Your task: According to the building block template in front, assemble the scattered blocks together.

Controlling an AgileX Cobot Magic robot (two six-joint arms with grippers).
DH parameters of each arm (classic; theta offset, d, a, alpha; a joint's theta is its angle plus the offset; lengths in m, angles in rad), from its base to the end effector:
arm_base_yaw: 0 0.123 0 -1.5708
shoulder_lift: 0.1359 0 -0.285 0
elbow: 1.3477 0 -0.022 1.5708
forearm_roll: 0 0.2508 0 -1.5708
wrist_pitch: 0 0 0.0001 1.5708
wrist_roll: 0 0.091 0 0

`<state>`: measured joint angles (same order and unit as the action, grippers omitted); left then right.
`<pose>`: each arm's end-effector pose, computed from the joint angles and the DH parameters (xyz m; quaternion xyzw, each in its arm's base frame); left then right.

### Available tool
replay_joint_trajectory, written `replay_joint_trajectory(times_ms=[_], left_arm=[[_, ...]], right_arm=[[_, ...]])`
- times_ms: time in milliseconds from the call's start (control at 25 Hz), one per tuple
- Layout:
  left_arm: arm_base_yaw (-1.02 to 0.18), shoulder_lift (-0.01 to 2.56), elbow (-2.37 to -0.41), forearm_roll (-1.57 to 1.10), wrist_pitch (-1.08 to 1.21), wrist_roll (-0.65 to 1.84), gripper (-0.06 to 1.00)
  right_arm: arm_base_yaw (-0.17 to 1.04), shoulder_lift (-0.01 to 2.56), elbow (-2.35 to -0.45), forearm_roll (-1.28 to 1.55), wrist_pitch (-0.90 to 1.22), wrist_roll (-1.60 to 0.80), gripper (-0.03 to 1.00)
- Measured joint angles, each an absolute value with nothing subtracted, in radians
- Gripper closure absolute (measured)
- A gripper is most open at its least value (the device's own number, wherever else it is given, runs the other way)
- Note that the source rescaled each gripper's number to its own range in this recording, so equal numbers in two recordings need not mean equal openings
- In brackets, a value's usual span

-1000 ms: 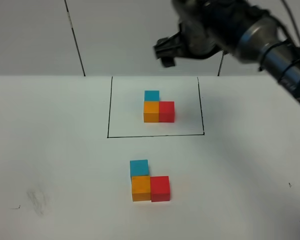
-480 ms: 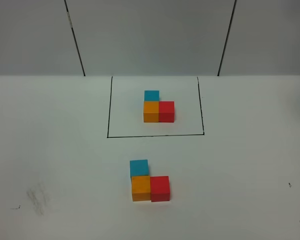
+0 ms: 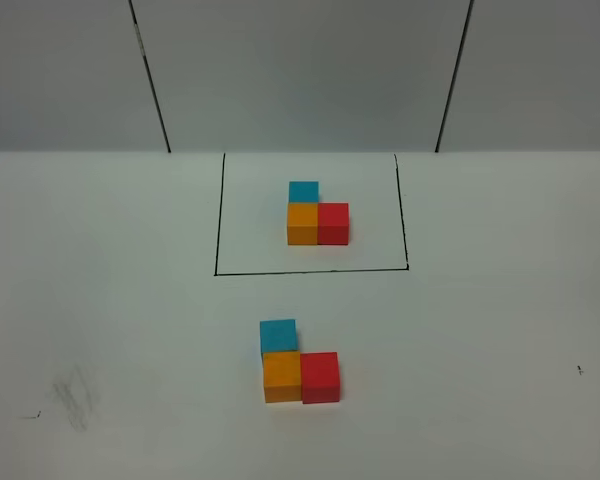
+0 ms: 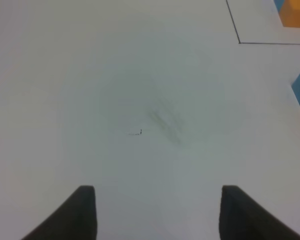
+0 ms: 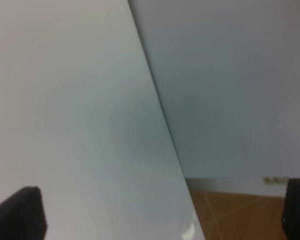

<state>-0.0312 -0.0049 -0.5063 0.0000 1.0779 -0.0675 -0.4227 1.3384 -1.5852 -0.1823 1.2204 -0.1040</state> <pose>-0.0070 0.0002 0.2776 -0.0155 0.8547 -0.0256 0.5183 0.2301 -0.1205 0.4404 0.1481 0.9263 -0.1749 0.2989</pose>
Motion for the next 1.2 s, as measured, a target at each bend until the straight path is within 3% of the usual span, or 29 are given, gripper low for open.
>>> replay_joint_trajectory(times_ms=[320,640,880,1200], left_arm=[[-0.031,-0.005,-0.506,0.0,1.078,-0.067,0.73],[-0.031,-0.005,-0.506,0.0,1.078,-0.067,0.73],[-0.031,-0.005,-0.506,0.0,1.078,-0.067,0.73],[-0.031,-0.005,-0.506,0.0,1.078,-0.067,0.73]], right_arm=[[-0.426,0.834,-1.368,-0.277,1.22,-0.053,0.25],[-0.426,0.382,-1.107,-0.138,1.222,-0.067,0.27],[-0.345,0.251,-0.884,0.109,1.137,-0.233,0.27],[-0.271,0.212,-0.713,0.214,1.077,-0.261,0.27]])
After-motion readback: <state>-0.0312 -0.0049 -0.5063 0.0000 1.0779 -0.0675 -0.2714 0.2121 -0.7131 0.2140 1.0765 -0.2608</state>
